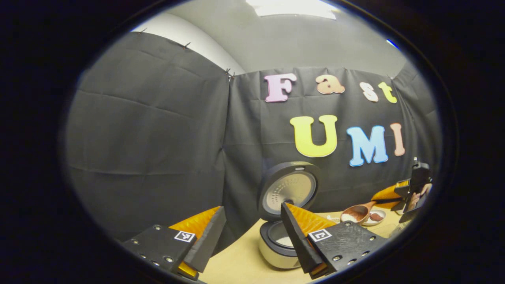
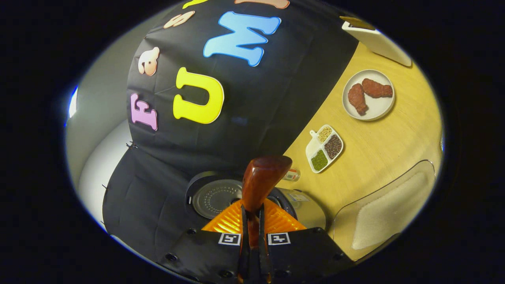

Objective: Close the left gripper, press the button to open the rice cooker; take a wooden spoon from the chopstick holder with the right hand, scoop a spoonful of rice and pour it into the rice cooker, then put the wooden spoon back into the chopstick holder.

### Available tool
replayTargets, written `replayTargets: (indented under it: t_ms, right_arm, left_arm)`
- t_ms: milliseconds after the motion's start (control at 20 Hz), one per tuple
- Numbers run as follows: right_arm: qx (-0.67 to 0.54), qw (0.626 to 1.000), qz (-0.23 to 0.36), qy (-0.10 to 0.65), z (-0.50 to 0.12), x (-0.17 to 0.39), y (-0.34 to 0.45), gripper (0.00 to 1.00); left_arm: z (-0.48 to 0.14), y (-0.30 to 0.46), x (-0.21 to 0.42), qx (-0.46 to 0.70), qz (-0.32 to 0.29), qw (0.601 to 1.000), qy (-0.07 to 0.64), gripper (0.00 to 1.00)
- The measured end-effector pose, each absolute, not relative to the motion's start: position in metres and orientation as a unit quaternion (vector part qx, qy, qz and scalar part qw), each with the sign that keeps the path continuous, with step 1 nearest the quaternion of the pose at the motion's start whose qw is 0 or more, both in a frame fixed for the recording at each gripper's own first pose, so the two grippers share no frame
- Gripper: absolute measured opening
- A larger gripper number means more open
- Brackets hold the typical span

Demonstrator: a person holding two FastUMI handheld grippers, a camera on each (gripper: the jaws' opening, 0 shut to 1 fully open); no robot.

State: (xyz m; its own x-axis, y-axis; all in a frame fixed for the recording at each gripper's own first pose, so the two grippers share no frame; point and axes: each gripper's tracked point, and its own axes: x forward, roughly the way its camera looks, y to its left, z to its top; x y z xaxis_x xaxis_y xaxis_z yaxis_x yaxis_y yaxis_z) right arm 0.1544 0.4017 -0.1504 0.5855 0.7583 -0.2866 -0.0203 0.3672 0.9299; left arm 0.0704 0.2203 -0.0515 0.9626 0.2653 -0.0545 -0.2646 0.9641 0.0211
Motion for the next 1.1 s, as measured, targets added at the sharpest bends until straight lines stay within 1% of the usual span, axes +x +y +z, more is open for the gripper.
replayTargets:
  t_ms: [550,600,650,700,950,1100]
  right_arm:
    - [0.416,0.763,0.314,0.384,-0.168,0.154,0.509,0.11]
    - [0.408,0.765,0.317,0.384,-0.171,0.153,0.517,0.07]
    - [0.399,0.768,0.321,0.384,-0.174,0.151,0.523,0.11]
    - [0.387,0.773,0.326,0.383,-0.177,0.149,0.531,0.11]
    - [0.287,0.812,0.351,0.367,-0.198,0.147,0.557,0.11]
    - [0.210,0.837,0.372,0.342,-0.202,0.146,0.567,0.11]
  left_arm:
    - [-0.074,0.276,0.074,-0.006,0.168,0.985,0.043,0.88]
    - [-0.075,0.280,0.073,-0.007,0.172,0.984,0.046,0.88]
    - [-0.075,0.283,0.072,-0.006,0.174,0.984,0.048,0.88]
    - [-0.076,0.288,0.071,-0.003,0.178,0.983,0.048,0.87]
    - [-0.079,0.303,0.066,-0.002,0.193,0.980,0.053,0.88]
    - [-0.083,0.308,0.066,0.001,0.197,0.979,0.057,0.88]
